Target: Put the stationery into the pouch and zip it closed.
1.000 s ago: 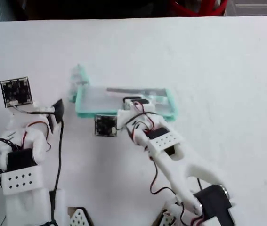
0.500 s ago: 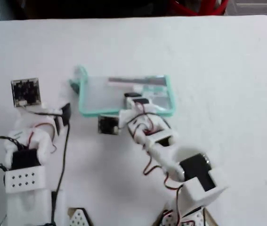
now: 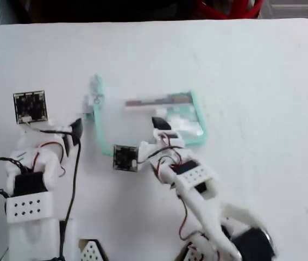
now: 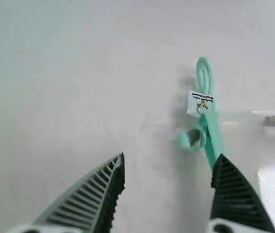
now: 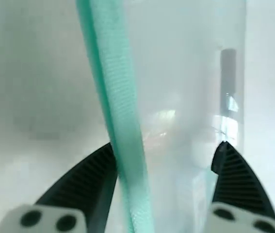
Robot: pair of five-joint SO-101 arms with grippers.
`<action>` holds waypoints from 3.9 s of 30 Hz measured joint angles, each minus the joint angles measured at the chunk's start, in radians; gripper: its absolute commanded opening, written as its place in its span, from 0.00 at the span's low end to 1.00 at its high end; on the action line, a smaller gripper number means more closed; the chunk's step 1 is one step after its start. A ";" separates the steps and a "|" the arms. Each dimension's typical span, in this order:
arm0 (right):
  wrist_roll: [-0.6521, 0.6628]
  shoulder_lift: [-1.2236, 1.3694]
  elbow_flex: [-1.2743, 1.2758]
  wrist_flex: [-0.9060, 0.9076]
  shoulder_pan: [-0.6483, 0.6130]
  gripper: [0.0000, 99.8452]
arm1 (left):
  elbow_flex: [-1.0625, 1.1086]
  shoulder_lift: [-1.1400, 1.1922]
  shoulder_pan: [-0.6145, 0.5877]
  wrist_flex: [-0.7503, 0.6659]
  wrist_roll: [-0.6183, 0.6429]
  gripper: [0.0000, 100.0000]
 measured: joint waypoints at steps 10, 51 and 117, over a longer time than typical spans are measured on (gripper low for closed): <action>0.094 -0.726 -0.051 0.802 -0.138 0.27 | -0.055 0.000 0.006 0.109 0.000 0.29; -0.437 -0.293 -0.098 -0.226 0.097 0.23 | -0.149 0.000 0.018 0.336 -0.089 0.25; -0.865 0.224 -0.361 0.477 0.491 0.02 | -0.766 1.073 -0.097 0.370 -0.483 0.17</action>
